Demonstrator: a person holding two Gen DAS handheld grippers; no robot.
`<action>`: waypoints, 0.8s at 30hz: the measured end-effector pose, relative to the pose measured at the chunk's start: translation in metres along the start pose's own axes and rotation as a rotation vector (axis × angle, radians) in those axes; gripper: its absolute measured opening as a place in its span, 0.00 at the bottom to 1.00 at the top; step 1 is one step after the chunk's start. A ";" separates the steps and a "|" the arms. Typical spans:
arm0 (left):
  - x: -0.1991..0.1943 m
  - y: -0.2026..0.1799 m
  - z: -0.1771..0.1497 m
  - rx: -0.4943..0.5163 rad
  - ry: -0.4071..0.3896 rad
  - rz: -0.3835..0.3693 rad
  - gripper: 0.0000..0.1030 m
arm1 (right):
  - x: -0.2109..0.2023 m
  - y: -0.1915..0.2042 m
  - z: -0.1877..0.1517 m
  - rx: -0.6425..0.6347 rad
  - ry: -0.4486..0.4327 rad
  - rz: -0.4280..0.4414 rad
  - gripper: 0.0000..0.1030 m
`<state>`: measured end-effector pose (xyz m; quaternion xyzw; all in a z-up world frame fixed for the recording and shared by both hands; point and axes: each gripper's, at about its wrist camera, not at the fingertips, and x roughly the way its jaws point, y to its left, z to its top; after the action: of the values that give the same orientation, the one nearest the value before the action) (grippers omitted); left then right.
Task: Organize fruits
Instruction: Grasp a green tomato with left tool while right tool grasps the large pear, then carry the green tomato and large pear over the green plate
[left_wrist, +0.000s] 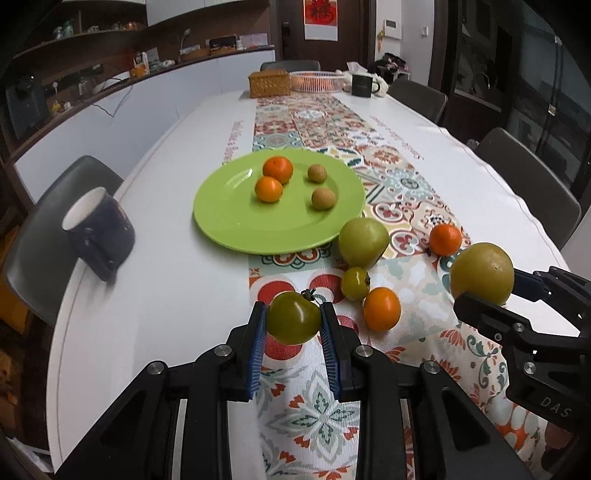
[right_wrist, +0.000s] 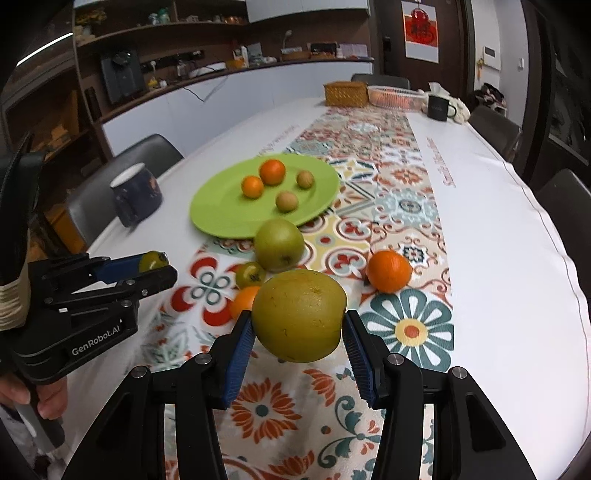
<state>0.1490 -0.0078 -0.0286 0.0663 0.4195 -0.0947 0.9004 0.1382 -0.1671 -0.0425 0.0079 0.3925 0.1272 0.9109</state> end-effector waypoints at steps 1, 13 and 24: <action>-0.005 0.002 0.002 -0.004 -0.010 0.000 0.28 | -0.003 0.002 0.002 -0.005 -0.010 0.006 0.48; -0.036 0.015 0.038 0.006 -0.114 0.025 0.28 | -0.017 0.013 0.050 -0.068 -0.105 0.057 0.48; -0.035 0.034 0.085 0.008 -0.168 0.032 0.28 | -0.001 0.019 0.106 -0.117 -0.142 0.082 0.48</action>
<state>0.1974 0.0129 0.0538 0.0683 0.3408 -0.0871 0.9336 0.2095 -0.1397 0.0341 -0.0203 0.3184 0.1862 0.9293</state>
